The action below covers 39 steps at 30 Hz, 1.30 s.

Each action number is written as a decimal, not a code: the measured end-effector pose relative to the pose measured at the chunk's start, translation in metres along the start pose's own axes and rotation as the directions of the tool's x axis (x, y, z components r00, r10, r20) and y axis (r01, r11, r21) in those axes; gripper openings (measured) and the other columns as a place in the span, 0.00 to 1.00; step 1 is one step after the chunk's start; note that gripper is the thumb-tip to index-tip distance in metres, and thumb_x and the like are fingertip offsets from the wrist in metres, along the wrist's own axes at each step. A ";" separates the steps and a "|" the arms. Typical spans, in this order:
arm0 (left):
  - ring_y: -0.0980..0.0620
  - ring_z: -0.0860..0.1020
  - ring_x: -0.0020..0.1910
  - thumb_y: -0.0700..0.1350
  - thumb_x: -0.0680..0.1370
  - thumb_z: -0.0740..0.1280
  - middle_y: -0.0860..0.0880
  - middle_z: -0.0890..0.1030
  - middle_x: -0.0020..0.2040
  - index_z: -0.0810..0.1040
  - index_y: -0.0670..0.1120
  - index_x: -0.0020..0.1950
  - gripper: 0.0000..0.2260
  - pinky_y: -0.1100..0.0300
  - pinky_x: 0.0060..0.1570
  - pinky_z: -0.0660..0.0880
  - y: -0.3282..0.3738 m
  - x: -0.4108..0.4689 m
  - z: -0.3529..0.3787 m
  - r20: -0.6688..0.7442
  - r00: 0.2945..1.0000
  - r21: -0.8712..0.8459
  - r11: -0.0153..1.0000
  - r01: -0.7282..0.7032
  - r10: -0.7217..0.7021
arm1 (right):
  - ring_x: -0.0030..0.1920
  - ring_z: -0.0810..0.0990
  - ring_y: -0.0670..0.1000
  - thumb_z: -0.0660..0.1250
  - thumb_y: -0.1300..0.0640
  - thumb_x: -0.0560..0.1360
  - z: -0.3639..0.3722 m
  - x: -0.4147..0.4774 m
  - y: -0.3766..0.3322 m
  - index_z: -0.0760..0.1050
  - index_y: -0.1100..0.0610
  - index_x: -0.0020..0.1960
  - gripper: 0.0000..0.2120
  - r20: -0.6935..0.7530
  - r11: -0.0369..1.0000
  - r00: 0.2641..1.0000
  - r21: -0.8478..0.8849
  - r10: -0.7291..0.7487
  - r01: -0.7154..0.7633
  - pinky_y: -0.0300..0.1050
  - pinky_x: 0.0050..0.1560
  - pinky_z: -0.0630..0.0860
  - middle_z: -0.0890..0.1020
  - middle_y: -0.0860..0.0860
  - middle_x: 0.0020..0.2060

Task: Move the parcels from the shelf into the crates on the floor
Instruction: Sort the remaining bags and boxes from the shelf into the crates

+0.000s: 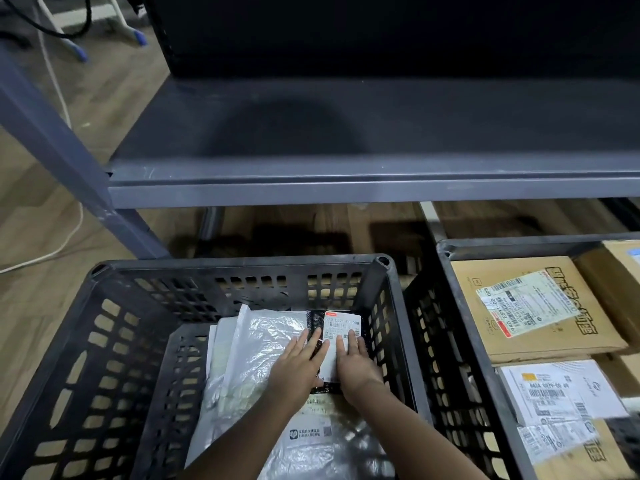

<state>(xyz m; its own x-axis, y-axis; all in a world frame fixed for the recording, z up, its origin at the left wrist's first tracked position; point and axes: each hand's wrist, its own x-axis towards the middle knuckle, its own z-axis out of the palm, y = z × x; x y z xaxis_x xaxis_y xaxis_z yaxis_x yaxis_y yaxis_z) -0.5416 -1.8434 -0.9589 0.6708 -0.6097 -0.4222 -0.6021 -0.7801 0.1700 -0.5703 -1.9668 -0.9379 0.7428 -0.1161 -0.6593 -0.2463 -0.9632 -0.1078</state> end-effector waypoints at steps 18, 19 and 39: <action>0.50 0.59 0.75 0.38 0.80 0.57 0.48 0.56 0.77 0.50 0.48 0.78 0.28 0.60 0.71 0.58 0.027 -0.138 -0.240 -0.192 0.953 -0.167 0.964 0.204 -0.235 | 0.77 0.50 0.54 0.54 0.63 0.80 -0.183 -0.163 -0.028 0.45 0.60 0.77 0.29 -0.283 0.984 0.944 0.002 -0.170 0.178 0.46 0.76 0.47 0.54 0.56 0.77; 0.51 0.59 0.75 0.39 0.81 0.56 0.49 0.56 0.77 0.51 0.48 0.78 0.27 0.59 0.71 0.58 0.028 -0.150 -0.261 -0.200 0.950 -0.161 0.965 0.208 -0.238 | 0.77 0.50 0.54 0.54 0.62 0.80 -0.200 -0.180 -0.032 0.46 0.60 0.77 0.29 -0.296 0.981 0.937 -0.001 -0.186 0.194 0.46 0.76 0.47 0.54 0.56 0.76; 0.50 0.69 0.68 0.50 0.81 0.58 0.50 0.67 0.71 0.60 0.48 0.75 0.22 0.58 0.64 0.68 0.154 -0.352 -0.722 -0.601 0.783 -0.053 0.986 0.159 -0.158 | 0.73 0.60 0.54 0.57 0.52 0.80 -0.572 -0.535 -0.032 0.53 0.58 0.76 0.28 -0.642 0.947 0.704 -0.121 -0.303 0.297 0.46 0.72 0.59 0.63 0.55 0.73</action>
<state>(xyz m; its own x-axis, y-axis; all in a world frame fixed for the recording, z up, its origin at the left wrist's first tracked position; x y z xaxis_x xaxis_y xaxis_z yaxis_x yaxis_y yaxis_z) -0.5572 -1.8501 -0.1415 0.8811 -0.4382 0.1778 -0.4642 -0.8734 0.1476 -0.6034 -2.0124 -0.1559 0.9974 0.0545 0.0461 0.0629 -0.9761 -0.2079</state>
